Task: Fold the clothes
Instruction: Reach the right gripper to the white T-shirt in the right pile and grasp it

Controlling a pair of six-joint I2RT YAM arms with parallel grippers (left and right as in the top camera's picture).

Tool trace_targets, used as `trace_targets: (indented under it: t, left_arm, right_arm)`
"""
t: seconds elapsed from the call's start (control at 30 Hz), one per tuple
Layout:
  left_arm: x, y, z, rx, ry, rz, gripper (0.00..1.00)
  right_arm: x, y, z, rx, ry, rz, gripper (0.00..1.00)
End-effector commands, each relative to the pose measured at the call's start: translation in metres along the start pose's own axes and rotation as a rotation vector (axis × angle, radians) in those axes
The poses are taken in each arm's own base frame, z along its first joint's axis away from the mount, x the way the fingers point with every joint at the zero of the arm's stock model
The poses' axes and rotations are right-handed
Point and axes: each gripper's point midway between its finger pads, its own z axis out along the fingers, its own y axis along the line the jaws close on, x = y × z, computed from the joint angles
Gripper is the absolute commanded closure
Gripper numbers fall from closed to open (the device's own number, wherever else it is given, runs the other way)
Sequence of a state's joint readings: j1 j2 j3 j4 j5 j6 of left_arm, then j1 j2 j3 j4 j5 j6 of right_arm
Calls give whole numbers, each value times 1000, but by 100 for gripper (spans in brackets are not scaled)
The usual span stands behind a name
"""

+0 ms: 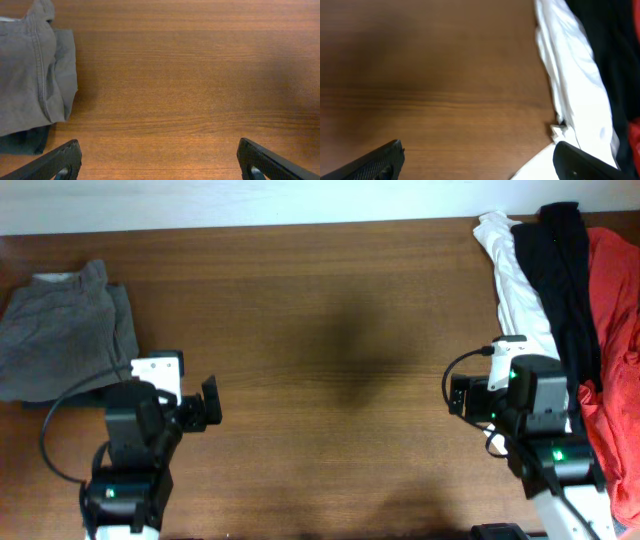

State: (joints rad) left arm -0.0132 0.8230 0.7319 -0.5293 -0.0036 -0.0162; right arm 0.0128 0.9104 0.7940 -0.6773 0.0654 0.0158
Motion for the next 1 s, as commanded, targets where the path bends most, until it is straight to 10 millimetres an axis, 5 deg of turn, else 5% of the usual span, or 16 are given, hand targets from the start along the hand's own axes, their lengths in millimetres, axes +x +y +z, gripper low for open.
trace_targets:
  t: [0.0, 0.13, 0.33, 0.7, 0.77, 0.87, 0.97]
  left_arm:
    - [-13, -2, 2, 14, -1, 5, 1]
    - [-12, -11, 3, 67, 6, 5, 1]
    - [-12, -11, 3, 66, 6, 5, 1]
    - [-12, -11, 3, 66, 5, 5, 1]
    - [-12, -11, 3, 66, 6, 5, 1]
    - [-12, -11, 3, 66, 5, 5, 1]
    - [-12, -10, 3, 63, 5, 5, 1]
  right_arm:
    - [16, -53, 9, 262, 93, 220, 1]
    - [79, -92, 30, 447, 360, 447, 1]
    - [133, -101, 64, 502, 624, 461, 1]
    - [183, -87, 97, 461, 818, 453, 0]
    - [189, -85, 100, 450, 839, 457, 8]
    - [197, -84, 102, 457, 870, 449, 40]
    - [199, -84, 103, 462, 877, 457, 50]
